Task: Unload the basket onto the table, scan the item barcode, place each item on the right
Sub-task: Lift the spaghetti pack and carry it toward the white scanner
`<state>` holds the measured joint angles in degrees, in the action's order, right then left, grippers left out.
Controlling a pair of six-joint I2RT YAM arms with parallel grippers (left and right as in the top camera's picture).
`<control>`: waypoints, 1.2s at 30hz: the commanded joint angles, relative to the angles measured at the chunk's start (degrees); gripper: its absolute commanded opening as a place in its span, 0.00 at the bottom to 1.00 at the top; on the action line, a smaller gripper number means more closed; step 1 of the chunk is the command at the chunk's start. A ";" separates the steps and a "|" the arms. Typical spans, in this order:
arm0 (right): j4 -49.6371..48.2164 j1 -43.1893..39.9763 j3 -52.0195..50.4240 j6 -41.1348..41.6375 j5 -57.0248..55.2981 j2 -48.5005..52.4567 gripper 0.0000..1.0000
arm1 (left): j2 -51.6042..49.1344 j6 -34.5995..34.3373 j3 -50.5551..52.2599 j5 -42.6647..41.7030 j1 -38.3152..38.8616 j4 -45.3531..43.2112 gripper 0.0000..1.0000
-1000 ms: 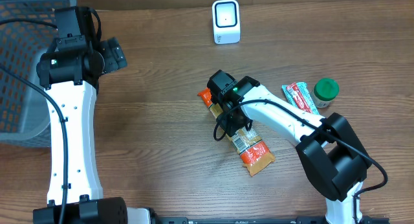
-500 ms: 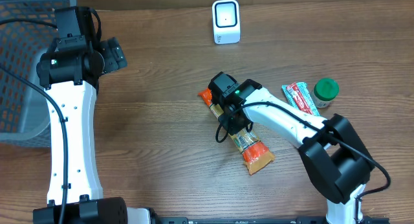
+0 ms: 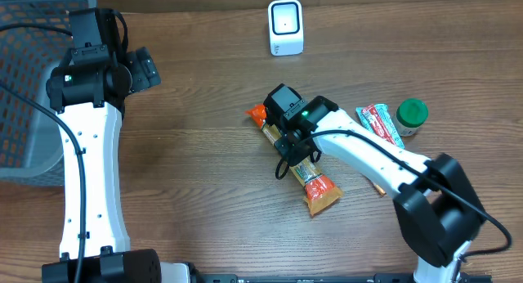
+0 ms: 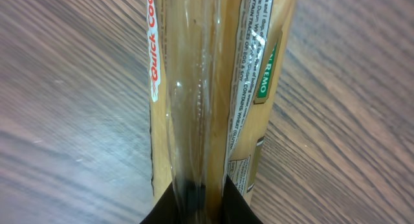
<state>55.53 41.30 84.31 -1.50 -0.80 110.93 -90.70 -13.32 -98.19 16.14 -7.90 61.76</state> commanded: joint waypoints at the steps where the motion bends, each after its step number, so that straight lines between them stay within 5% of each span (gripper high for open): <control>1: -0.90 0.26 1.29 -0.31 4.09 -4.72 0.04 | 0.81 0.48 -1.01 0.76 0.04 -0.02 1.00; 8: -1.68 0.26 0.76 -2.05 3.91 -4.52 0.04 | 0.81 0.48 -1.01 0.76 0.04 -0.04 1.00; 18: -0.22 0.26 -1.75 -18.10 3.93 -4.48 0.04 | 0.81 0.48 -1.01 0.76 0.04 -0.02 1.00; 24: -5.05 0.22 -7.19 -18.51 3.91 -4.46 0.04 | 0.81 0.48 -1.01 0.76 0.04 -0.02 1.00; 28: -7.08 0.22 -9.25 -18.47 3.93 -4.46 0.42 | 0.81 0.48 -1.01 0.76 0.04 -0.04 1.00; 31: -7.48 0.22 -9.97 -18.47 3.93 -4.46 0.52 | 0.81 0.48 -1.01 0.76 0.04 -0.04 1.00; 36: -7.28 0.22 -10.12 -18.23 3.93 -4.46 0.53 | 0.81 0.48 -1.01 0.76 0.04 -0.04 1.00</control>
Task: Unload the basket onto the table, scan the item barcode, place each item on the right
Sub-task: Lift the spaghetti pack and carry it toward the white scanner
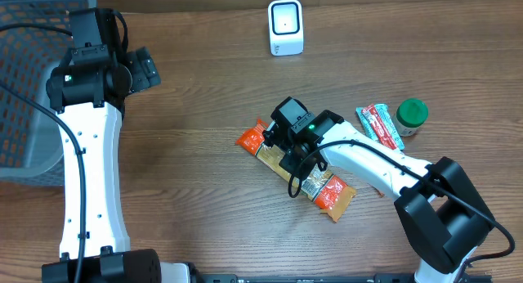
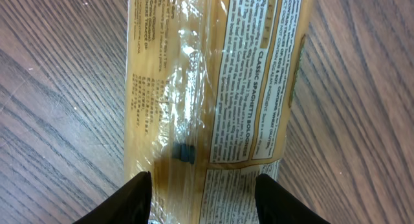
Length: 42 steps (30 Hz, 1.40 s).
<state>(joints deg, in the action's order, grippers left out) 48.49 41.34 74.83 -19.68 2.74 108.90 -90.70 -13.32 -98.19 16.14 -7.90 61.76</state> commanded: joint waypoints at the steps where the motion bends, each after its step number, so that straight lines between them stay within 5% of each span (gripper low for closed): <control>1: -0.26 0.17 -0.63 -0.04 0.39 -2.43 0.53 | 0.81 0.48 -1.01 0.76 0.04 -0.04 1.00; 14: -6.34 0.17 -6.43 1.64 0.37 -2.38 0.77 | 0.81 0.48 -1.01 0.76 0.04 -0.02 1.00; 22: -5.95 0.17 -6.25 1.84 -0.04 -2.49 0.31 | 0.81 0.48 -1.01 0.76 0.04 -0.02 1.00; 31: 1.44 0.17 0.70 4.68 2.25 -4.83 0.04 | 0.81 0.48 -1.01 0.76 0.04 -0.02 1.00; 42: 6.19 0.17 7.21 4.96 3.45 -7.80 0.04 | 0.81 0.48 -1.01 0.76 0.04 -0.04 1.00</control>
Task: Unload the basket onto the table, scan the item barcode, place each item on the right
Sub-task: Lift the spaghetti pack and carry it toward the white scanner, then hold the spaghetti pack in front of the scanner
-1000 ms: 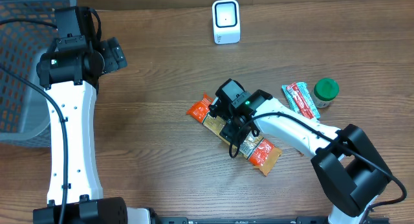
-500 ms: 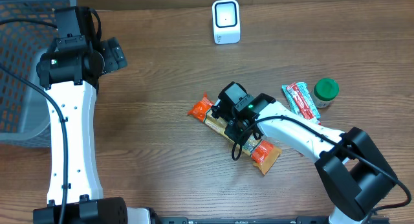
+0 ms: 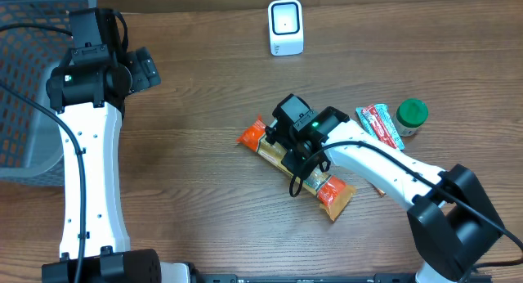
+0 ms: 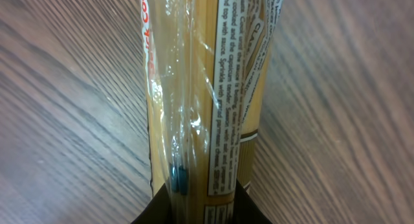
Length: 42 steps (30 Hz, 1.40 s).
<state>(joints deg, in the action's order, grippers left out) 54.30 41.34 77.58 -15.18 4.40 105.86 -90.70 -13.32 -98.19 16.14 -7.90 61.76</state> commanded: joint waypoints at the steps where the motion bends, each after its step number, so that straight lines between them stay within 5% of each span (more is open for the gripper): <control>1: 1.07 0.17 5.33 0.44 1.75 -5.05 0.04 | 0.81 0.48 -1.01 0.76 0.04 -0.04 1.00; 8: 6.99 0.15 17.35 5.03 -3.13 -6.75 0.03 | 0.81 0.48 -1.01 0.76 0.04 -0.04 1.00; 24: 24.96 -0.28 53.72 -7.04 -10.82 1.84 0.03 | 0.81 0.48 -1.01 0.76 0.04 -0.04 1.00; 34: 13.97 -0.90 54.05 -26.53 -28.72 14.40 0.03 | 0.81 0.48 -1.01 0.76 0.04 -0.02 1.00; 42: -10.21 -0.94 54.05 -41.29 -33.11 22.80 0.03 | 0.81 0.48 -1.01 0.76 0.04 -0.02 1.00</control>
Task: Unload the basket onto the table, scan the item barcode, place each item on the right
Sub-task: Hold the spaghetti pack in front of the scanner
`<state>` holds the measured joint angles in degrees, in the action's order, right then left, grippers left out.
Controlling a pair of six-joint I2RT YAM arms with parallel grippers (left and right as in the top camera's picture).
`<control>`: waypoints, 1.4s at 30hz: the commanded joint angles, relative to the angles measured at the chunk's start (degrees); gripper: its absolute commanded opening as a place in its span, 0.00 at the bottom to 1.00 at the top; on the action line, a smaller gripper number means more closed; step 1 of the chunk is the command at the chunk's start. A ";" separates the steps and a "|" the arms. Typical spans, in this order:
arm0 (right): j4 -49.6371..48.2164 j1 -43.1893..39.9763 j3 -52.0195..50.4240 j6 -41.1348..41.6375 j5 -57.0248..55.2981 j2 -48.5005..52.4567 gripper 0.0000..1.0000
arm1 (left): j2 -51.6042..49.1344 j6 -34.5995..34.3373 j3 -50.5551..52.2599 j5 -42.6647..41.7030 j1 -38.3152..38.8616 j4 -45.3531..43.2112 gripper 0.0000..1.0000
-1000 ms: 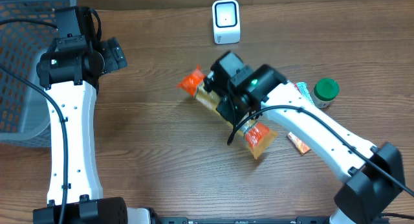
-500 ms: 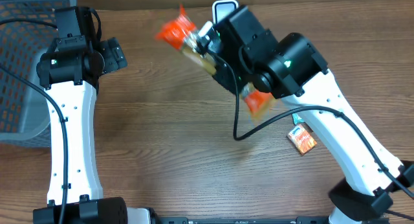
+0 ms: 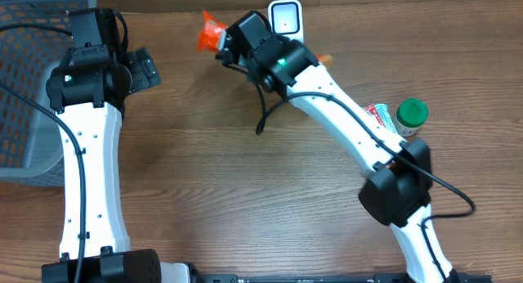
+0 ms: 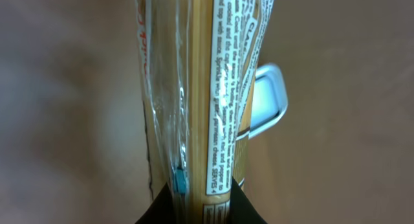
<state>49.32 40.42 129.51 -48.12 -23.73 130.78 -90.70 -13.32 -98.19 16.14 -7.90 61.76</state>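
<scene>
My right gripper is shut on a long spaghetti packet with orange ends, held up off the table right in front of the white barcode scanner. In the right wrist view the packet runs upward from between my fingers, its printed side turned right, and a corner of the scanner shows blurred behind it. The gripper clamps the packet's lower part. My left gripper hangs at the far left, away from the packet, and its jaws cannot be made out.
A grey mesh basket stands at the left edge. A red and white snack bar and a green-lidded jar lie at the right, beside my right arm.
My right gripper, still shut on the spaghetti packet, has gone from the table's middle up to the back, and now holds the packet lifted in front of the scanner. The left arm has not moved.
My right gripper was shut on the packet lying on the table's middle. Then it stood open over the packet, which lay turned more crosswise. Then it was shut on the packet again, and now the packet is held up at the scanner.
</scene>
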 commanded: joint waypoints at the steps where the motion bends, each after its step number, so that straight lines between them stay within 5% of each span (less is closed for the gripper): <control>1: -7.61 -0.07 2.12 -10.54 -5.27 -1.31 0.03 | 0.81 0.48 -1.01 0.76 0.04 -0.04 1.00; 9: -28.22 -2.69 2.08 -26.23 -9.68 6.27 0.03 | 0.81 0.48 -1.01 0.76 0.04 -0.04 1.00; 22: -60.57 -8.11 2.08 -32.33 -9.64 17.49 0.03 | 0.81 0.48 -1.01 0.76 0.04 -0.04 1.00; 42: -72.52 -8.02 2.08 -29.62 -5.22 20.13 0.03 | 0.81 0.48 -1.01 0.76 0.04 -0.04 1.00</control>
<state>-18.81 32.88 129.47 -79.50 -27.86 153.08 -90.70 -13.32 -98.19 16.14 -7.90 61.76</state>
